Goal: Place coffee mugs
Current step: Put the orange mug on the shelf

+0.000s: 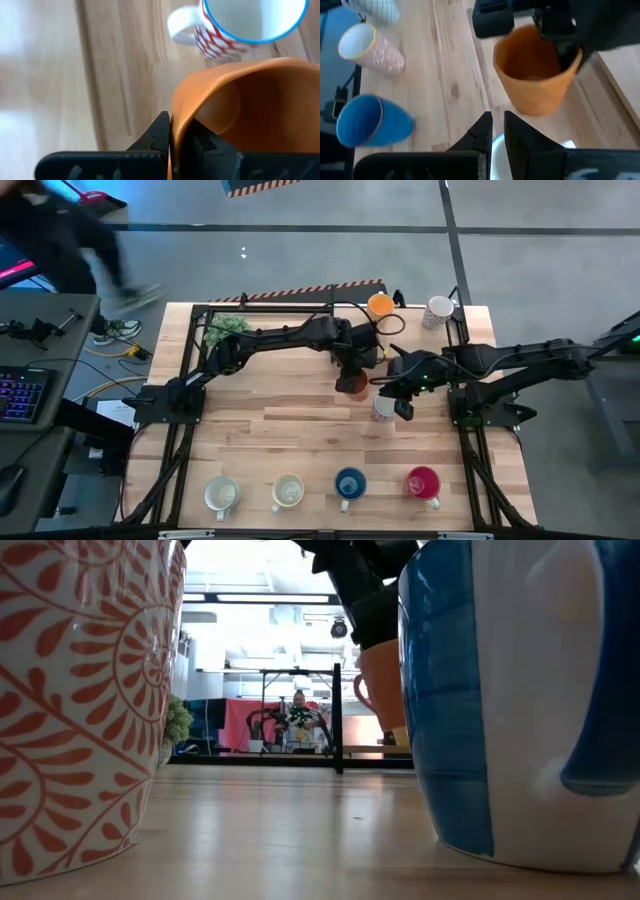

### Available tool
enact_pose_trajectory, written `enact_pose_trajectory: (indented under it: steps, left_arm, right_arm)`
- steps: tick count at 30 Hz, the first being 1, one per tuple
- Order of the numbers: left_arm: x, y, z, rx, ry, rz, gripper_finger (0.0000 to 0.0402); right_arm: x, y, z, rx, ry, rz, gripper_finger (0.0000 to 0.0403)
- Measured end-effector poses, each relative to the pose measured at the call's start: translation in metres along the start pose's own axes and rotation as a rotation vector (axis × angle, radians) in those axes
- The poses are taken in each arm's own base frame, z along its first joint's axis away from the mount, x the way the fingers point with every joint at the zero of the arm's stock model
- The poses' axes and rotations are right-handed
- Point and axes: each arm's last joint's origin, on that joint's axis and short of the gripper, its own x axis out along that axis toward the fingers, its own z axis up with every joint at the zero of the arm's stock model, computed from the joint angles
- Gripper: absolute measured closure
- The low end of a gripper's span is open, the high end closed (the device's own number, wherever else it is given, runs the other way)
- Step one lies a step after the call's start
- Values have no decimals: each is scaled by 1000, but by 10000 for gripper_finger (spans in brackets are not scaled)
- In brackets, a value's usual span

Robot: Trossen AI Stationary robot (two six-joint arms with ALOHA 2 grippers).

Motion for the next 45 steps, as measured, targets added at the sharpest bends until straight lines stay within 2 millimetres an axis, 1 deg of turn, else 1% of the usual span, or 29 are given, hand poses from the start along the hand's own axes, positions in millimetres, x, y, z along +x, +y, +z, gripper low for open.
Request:
enact_pose_trajectory:
  steps: [2, 5, 13, 18, 22, 26, 29, 33, 36, 45]
  left_arm:
    - [-4, 0, 1, 1, -4, 20, 390]
    - [-4, 1, 2, -5, -18, 28, 390]
    - [-4, 2, 7, -11, -67, 58, 390]
    - [-5, 4, 7, -6, -57, 102, 390]
    - [-5, 8, 6, -19, -56, 114, 390]
    - [-7, 19, 3, -53, -62, 146, 390]
    - [-13, 27, 1, -82, -69, 167, 390]
    - [-27, 35, -1, -105, -93, 196, 390]
    - [-35, 36, -1, -109, -104, 205, 390]
    - [-34, 23, 3, -85, -89, 190, 390]
  right_arm:
    - [3, -2, 3, 28, -14, -10, 379]
    - [7, -7, 3, 88, 4, -50, 373]
    - [20, -18, 9, 223, 4, -92, 309]
    - [22, -20, 15, 267, -54, -90, 287]
    - [22, -21, 17, 298, -79, -114, 285]
    - [22, -22, 17, 344, -102, -156, 285]
    - [22, -23, 18, 377, -121, -186, 285]
    - [22, -24, 18, 411, -140, -215, 285]
    - [21, -25, 18, 419, -155, -243, 285]
    - [21, -26, 17, 446, -172, -286, 285]
